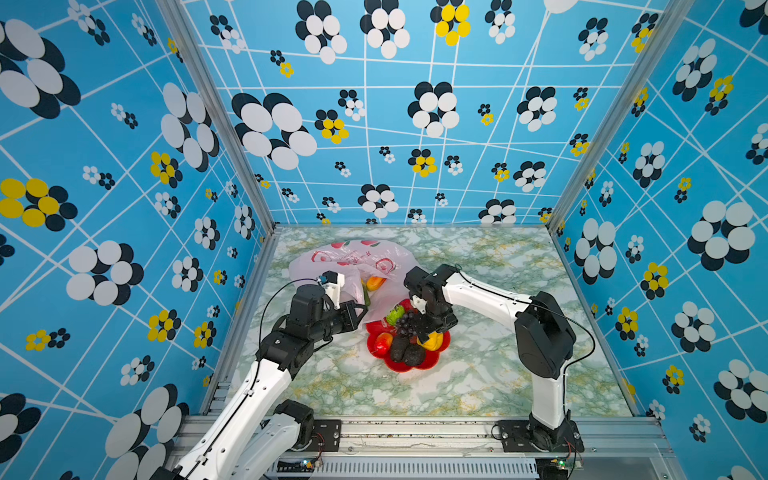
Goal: Place the fruits into the plastic bag
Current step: Pick up the fruit from the plate, then place the fruit in the plastic bag.
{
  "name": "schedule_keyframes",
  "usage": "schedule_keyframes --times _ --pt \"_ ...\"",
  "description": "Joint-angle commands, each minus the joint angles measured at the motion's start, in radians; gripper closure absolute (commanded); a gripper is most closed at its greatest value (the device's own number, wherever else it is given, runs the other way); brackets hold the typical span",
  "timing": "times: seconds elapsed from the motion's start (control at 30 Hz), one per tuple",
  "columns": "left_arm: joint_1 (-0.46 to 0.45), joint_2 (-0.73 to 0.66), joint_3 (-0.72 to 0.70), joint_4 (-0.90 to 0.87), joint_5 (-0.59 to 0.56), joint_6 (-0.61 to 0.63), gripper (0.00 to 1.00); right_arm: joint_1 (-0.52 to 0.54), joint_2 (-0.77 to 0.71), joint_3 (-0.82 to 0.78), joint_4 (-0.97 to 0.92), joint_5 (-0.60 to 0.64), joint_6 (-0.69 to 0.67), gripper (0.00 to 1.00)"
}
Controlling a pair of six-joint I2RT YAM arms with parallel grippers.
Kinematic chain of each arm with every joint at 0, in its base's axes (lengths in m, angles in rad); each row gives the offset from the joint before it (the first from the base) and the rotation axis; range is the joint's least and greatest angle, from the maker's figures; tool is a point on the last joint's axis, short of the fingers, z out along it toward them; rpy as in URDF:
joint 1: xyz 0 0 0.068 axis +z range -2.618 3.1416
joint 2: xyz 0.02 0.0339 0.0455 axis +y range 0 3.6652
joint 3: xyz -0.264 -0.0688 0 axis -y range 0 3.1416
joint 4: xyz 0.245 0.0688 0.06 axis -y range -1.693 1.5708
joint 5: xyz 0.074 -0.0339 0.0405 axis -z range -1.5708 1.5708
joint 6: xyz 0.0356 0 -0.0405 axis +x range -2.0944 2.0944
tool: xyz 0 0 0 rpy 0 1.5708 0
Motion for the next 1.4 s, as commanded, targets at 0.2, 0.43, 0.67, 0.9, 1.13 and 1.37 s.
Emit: schedule_keyframes --times 0.2,0.43,0.67,0.9,1.13,1.37 --pt "0.009 -0.008 0.007 0.003 0.001 -0.017 1.00 -0.016 -0.112 -0.015 -0.024 0.019 0.004 0.46" --pt "0.010 0.000 0.012 0.013 0.000 -0.022 1.00 -0.038 -0.255 -0.046 -0.042 -0.039 0.033 0.46" --pt "0.011 0.004 0.013 0.028 0.004 -0.033 1.00 -0.052 -0.416 -0.152 0.140 -0.234 0.244 0.45" --pt "0.011 -0.003 0.021 0.013 0.018 -0.019 1.00 -0.052 -0.421 -0.204 0.453 -0.344 0.595 0.45" --pt "0.009 -0.022 0.013 0.026 0.007 -0.033 1.00 -0.052 -0.243 -0.098 0.633 -0.387 0.790 0.46" --pt "0.008 0.006 0.030 0.046 0.014 -0.044 1.00 -0.052 -0.039 0.083 0.680 -0.426 0.833 0.46"
